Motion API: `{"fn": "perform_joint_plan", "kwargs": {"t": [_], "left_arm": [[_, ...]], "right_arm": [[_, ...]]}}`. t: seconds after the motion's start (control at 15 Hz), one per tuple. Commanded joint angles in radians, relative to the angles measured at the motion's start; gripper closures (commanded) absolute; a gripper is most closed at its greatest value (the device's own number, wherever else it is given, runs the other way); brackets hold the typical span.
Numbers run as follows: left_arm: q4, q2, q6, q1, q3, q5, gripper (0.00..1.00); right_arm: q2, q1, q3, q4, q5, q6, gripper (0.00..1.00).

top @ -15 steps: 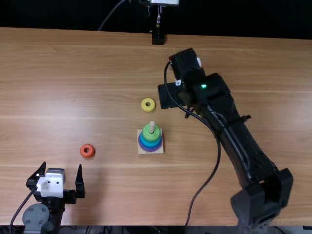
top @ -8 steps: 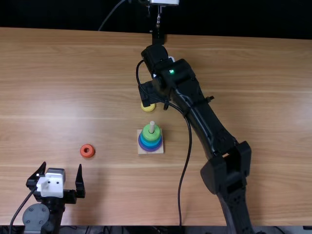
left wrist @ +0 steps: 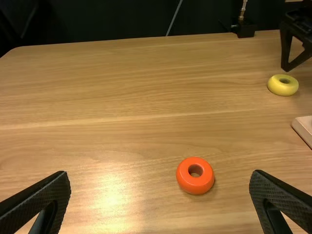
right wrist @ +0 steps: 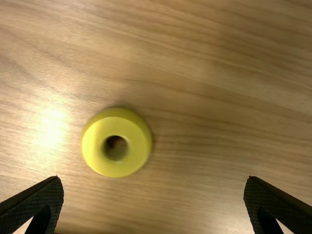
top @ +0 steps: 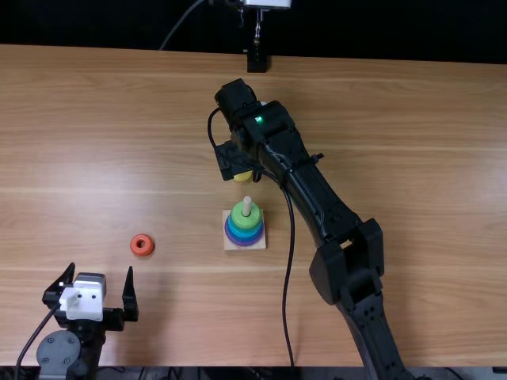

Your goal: Build the Hanoi tower: stack the rings onto the peg from bottom to top in this color order: purple, dark blue, light blue, dark green, light green, yellow, orange.

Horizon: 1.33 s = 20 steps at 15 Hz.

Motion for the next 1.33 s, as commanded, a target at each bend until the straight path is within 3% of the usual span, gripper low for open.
{"fn": "perform_joint_plan", "kwargs": {"t": [0.0, 1.2, 1.27], "left_arm": [[-0.08, -0.012, 0.011, -0.001, -0.105, 0.002, 0.0], [-0.08, -0.012, 0.011, -0.003, -0.105, 0.002, 0.0], [-0.08, -0.012, 0.011, -0.001, -0.105, 0.002, 0.0]], "right_arm": [[0.057, 0.021, 0.048, 0.001, 0.003, 0.008, 0.0], [0.169, 0.046, 0.12, 0.013, 0.002, 0.01, 0.0], [0.173, 0.046, 0.129, 0.013, 0.002, 0.01, 0.13]]}}
